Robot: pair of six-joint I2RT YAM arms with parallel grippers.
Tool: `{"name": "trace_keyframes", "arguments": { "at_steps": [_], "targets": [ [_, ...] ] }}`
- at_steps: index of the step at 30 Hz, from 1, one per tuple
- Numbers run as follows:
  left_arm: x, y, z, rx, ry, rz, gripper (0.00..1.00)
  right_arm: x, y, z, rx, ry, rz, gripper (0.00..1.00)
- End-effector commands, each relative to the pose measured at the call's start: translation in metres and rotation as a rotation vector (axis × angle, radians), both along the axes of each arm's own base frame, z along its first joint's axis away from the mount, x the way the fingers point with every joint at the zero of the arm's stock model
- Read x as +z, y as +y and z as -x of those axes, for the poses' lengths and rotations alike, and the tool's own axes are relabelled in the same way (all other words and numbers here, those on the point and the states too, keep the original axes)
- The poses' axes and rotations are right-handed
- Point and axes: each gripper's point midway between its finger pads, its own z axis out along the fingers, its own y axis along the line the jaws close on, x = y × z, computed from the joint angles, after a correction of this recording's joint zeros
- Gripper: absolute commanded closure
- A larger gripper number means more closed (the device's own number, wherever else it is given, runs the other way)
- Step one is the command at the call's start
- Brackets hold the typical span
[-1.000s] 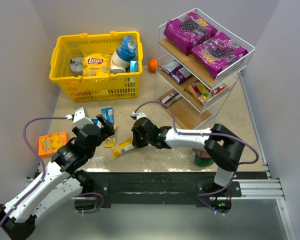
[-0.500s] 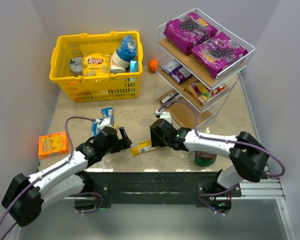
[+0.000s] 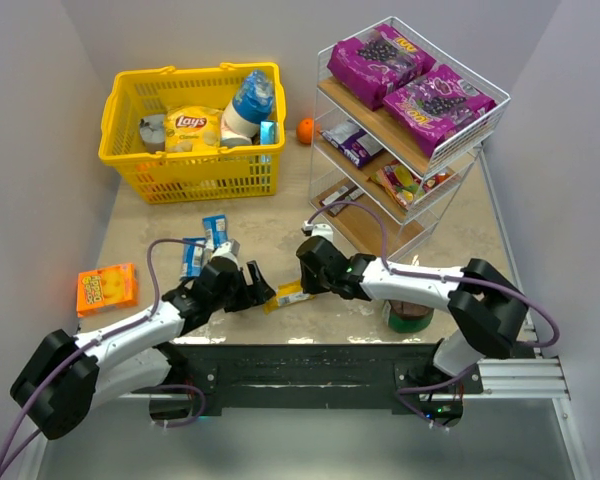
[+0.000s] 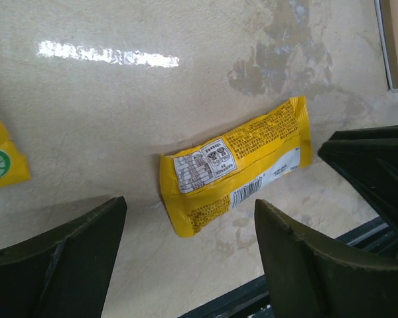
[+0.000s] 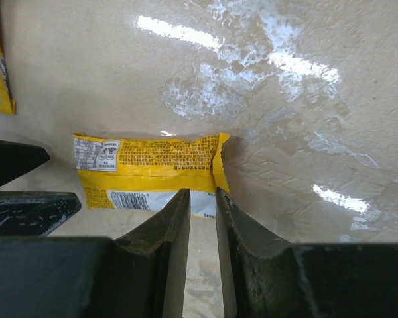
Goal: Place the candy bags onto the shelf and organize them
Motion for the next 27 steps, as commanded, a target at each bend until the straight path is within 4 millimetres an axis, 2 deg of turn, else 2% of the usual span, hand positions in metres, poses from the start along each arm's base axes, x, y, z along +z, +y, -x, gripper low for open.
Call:
{"name": "trace_keyframes", "arguments": {
  "at_steps": [1,7,13,19,27],
  "targets": [
    [0.003,-0.012,-0.002,-0.015,-0.014,0.084,0.19,-0.004,0.017,0.001,0.018,0.023,-0.054,0.76],
    [-0.002,-0.014,0.003,-0.026,0.007,0.095,0.24,-0.026,0.014,0.002,-0.004,0.050,-0.012,0.79],
    [-0.008,-0.019,0.009,-0.032,0.039,0.141,0.29,-0.038,0.007,0.004,-0.032,0.074,0.018,0.81],
    [-0.012,-0.020,0.013,-0.004,0.061,0.191,0.39,-0.040,0.007,0.005,-0.034,0.081,0.016,0.81],
    [-0.013,-0.013,0.008,0.050,0.039,0.182,0.55,-0.041,0.006,0.006,-0.034,0.083,0.018,0.81]
  ]
}}
